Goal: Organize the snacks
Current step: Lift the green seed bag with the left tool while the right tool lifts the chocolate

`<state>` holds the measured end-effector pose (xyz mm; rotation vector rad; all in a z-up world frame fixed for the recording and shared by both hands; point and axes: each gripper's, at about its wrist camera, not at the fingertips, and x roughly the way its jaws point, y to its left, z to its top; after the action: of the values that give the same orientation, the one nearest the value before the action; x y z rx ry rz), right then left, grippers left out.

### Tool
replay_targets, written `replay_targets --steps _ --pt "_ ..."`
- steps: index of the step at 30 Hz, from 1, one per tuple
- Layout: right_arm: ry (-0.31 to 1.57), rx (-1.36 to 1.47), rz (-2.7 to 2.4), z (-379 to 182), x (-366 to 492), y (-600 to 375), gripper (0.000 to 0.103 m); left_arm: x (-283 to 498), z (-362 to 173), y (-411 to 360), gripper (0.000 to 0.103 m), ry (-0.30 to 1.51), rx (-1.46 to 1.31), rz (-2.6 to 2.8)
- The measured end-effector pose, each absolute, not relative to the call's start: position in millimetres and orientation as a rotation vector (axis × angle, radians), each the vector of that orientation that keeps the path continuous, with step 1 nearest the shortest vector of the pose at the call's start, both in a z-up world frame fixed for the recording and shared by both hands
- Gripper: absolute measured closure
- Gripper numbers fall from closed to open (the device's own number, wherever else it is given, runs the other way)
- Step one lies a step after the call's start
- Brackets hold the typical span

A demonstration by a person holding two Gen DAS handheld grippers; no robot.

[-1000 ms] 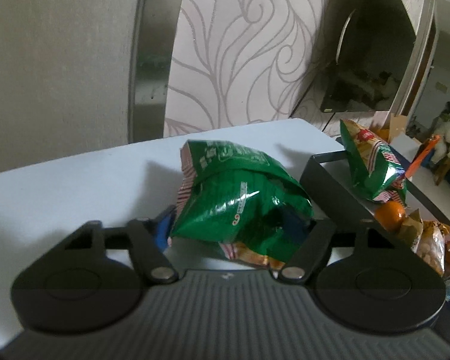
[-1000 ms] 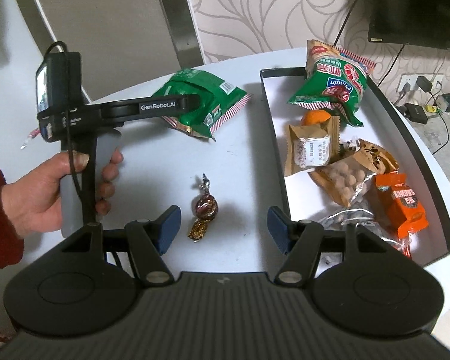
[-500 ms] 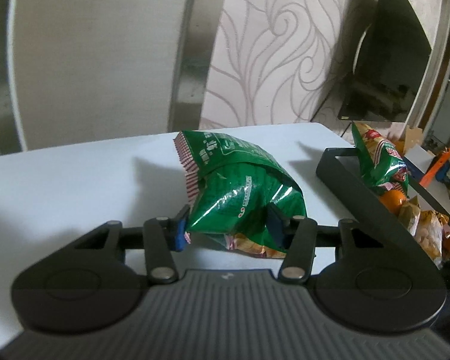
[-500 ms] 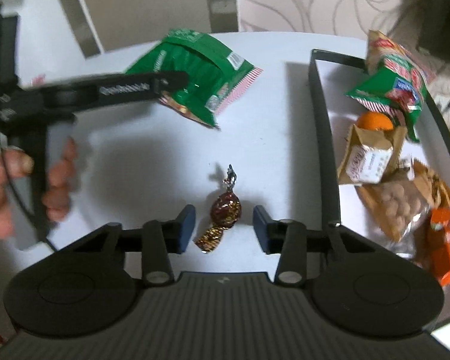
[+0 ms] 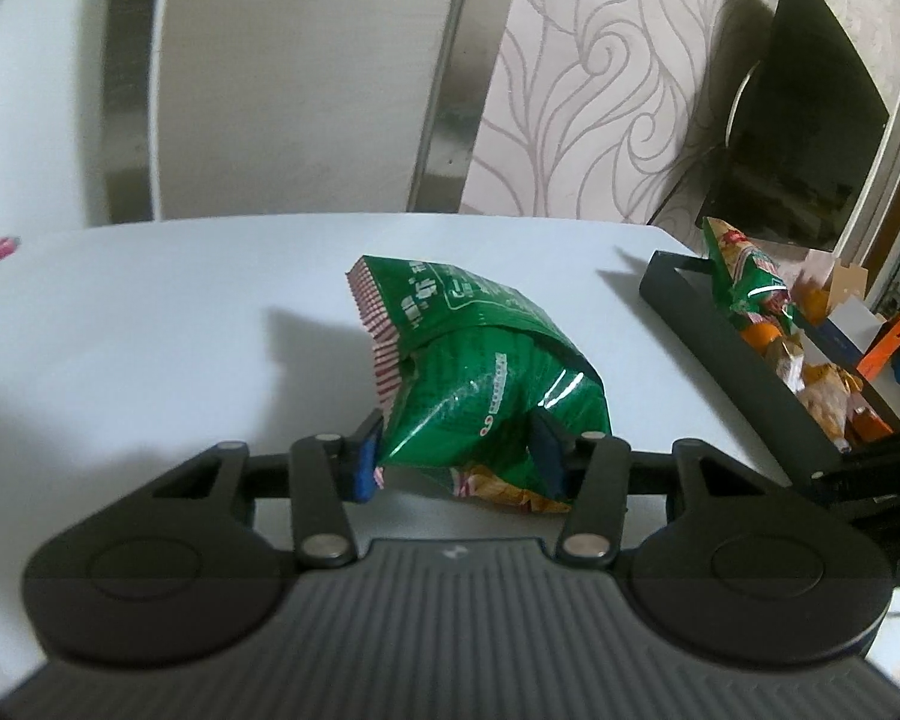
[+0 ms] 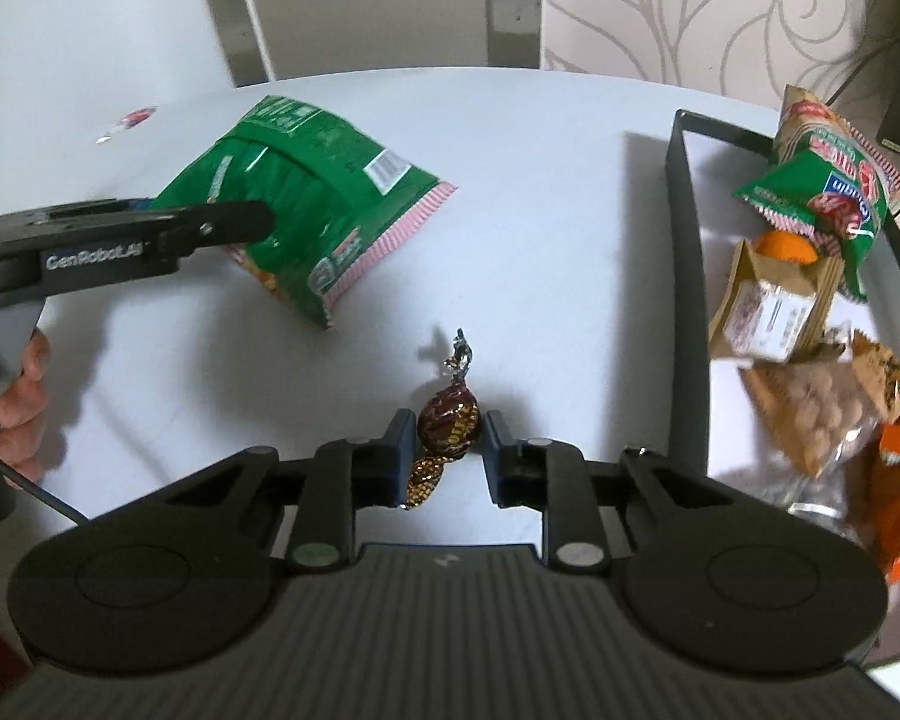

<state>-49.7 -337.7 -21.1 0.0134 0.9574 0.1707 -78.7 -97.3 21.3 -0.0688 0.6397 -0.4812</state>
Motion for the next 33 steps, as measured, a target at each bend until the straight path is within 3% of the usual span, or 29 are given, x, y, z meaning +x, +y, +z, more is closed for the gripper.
replay_targets --steps 6,9,11,16,20,23,25,33 --pt "0.951 0.004 0.218 -14.8 -64.3 -328.9 0.075 -102.7 22.0 -86.8 0.051 0.657 -0.080 -0.456" --pt "0.958 -0.008 0.224 -18.2 -64.9 -324.9 0.075 -106.4 17.1 -88.2 0.037 0.666 -0.053 -0.420" --pt "0.949 0.009 0.213 -21.1 -62.3 -326.1 0.075 -105.0 15.1 -86.7 0.035 0.668 -0.055 -0.407" --pt "0.934 0.013 0.207 -22.3 -56.7 -323.6 0.060 -99.0 16.2 -85.4 0.021 0.645 -0.049 -0.390" --pt "0.938 -0.076 0.227 -22.8 -51.7 -314.2 0.061 -84.7 12.4 -90.0 0.021 0.670 -0.056 -0.422" --pt "0.943 -0.131 0.247 -21.9 -53.8 -308.4 0.070 -76.2 7.9 -94.7 0.022 0.698 -0.055 -0.444" --pt "0.941 -0.158 0.246 -21.1 -54.7 -305.2 0.073 -75.6 6.9 -97.1 0.031 0.690 -0.047 -0.467" --pt "0.955 -0.102 0.239 -19.9 -54.2 -308.9 0.076 -74.8 9.6 -101.6 0.038 0.672 -0.027 -0.482"
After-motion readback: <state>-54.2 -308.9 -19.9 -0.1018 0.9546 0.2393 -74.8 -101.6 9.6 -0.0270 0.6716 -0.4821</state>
